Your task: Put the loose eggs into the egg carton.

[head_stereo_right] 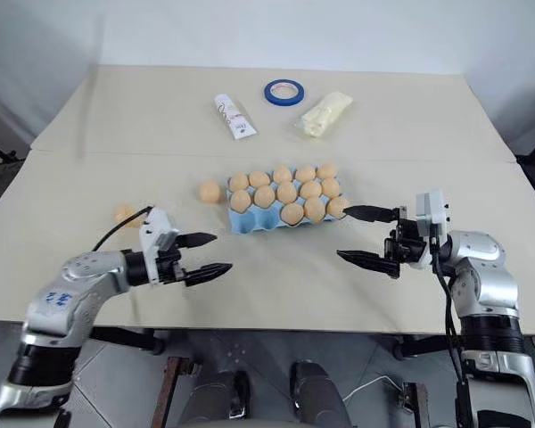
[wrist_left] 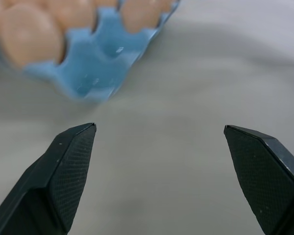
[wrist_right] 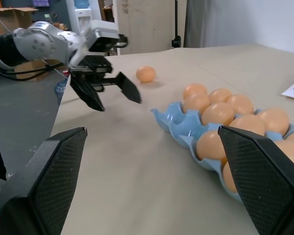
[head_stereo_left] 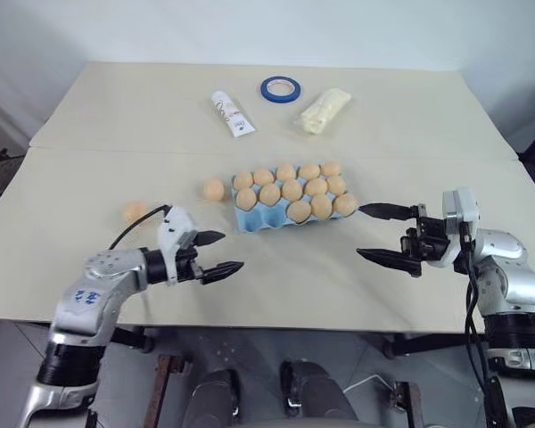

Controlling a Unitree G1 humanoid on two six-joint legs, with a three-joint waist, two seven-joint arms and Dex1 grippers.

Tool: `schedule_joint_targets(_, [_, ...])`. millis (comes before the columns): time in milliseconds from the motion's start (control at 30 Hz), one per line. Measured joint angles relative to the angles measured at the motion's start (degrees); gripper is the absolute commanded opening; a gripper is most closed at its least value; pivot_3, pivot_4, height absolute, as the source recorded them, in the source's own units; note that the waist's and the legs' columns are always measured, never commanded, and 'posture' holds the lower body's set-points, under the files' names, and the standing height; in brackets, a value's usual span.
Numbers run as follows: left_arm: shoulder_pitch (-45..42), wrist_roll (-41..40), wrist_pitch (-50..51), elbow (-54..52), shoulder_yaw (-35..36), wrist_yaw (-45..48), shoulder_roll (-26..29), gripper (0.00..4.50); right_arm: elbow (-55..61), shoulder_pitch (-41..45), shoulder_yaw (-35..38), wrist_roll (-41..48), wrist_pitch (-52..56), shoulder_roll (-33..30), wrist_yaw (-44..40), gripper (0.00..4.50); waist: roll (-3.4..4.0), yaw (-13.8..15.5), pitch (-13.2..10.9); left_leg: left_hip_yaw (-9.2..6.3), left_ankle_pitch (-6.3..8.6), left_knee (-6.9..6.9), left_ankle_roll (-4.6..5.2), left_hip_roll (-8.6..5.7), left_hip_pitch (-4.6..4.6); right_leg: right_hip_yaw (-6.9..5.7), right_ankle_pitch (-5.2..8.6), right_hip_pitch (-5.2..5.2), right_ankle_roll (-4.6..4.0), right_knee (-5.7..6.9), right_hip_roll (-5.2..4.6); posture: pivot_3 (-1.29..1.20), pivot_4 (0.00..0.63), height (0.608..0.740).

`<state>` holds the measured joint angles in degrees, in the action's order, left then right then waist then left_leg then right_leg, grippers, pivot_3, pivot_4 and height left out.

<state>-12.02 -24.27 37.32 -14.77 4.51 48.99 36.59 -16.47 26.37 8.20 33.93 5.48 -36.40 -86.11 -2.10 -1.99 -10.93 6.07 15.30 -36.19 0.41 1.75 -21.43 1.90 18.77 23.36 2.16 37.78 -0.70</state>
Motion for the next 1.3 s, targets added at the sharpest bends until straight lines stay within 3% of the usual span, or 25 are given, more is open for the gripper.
schedule_joint_targets(167, [5.23, -2.81, 2.03, -3.22, 6.95, -0.51, 2.97, 4.45, -3.79, 1.93, -1.05, -0.79, -0.7, -0.01, -0.91, 4.5, 0.01, 0.1, 0.0, -0.03, 0.03, 0.11, -0.04, 0.02, -0.03, -0.07, 0.04, 0.04, -0.06, -0.08, -0.01, 0.0, 0.15, 0.74])
schedule_joint_targets(367, [7.02, -5.92, 3.29, -5.13, 18.2, -7.07, 2.13, 4.45, -5.51, 2.69, -1.57, -1.21, -1.61, -0.83, -1.38, 4.5, 0.02, 0.1, -0.01, -0.05, 0.04, 0.09, -0.02, 0.02, -0.05, -0.08, 0.04, 0.04, -0.07, -0.1, 0.0, 0.0, 0.15, 0.74])
schedule_joint_targets(567, [4.41, -4.84, 3.47, -3.21, 24.09, -16.27, 1.87, 4.45, -6.48, 2.84, -1.78, -1.46, -1.7, -1.25, -1.46, 4.5, 0.01, -0.09, -0.01, -0.03, 0.04, 0.11, -0.02, 0.02, -0.04, -0.07, 0.04, 0.05, -0.06, -0.09, 0.01, 0.0, 0.15, 0.74])
schedule_joint_targets(800, [10.17, -5.66, 9.45, -4.57, 31.75, -19.02, 4.65, 4.45, -6.59, 2.89, -1.75, -1.37, -1.68, -1.95, -1.5, 4.5, 0.01, -1.02, -0.01, -0.05, 0.1, 0.17, -0.07, 0.05, -0.06, -0.11, 0.04, 0.06, -0.06, -0.16, 0.02, 0.0, 0.15, 0.74])
schedule_joint_targets(1033, [8.93, -5.57, 9.22, -4.51, 31.33, -20.21, 4.77, 4.45, -6.96, 2.93, -1.79, -1.52, -1.7, -1.99, -1.51, 4.5, 0.01, -1.0, -0.01, -0.04, 0.09, 0.11, -0.06, 0.02, -0.05, -0.1, 0.03, 0.03, -0.07, -0.14, -0.02, 0.0, 0.15, 0.74])
schedule_joint_targets(1167, [2.14, -4.26, 6.52, -1.84, 23.98, -20.28, 3.58, 4.45, -7.72, 3.67, -2.18, -1.96, -1.71, -1.95, -1.51, 4.5, 0.02, -0.67, -0.01, -0.04, 0.08, 0.12, -0.06, 0.0, -0.05, -0.11, 0.03, 0.03, -0.07, -0.14, -0.02, 0.0, 0.15, 0.74])
schedule_joint_targets(1300, [-8.65, -0.92, 1.9, 7.07, 13.72, -20.71, -1.42, 4.45, -7.81, 4.19, -2.74, -2.01, -1.75, -1.58, -1.52, 4.5, 0.01, -0.03, -0.01, 0.0, 0.07, 0.08, -0.05, 0.0, -0.07, -0.1, 0.01, 0.04, -0.04, -0.14, 0.03, 0.0, 0.15, 0.74])
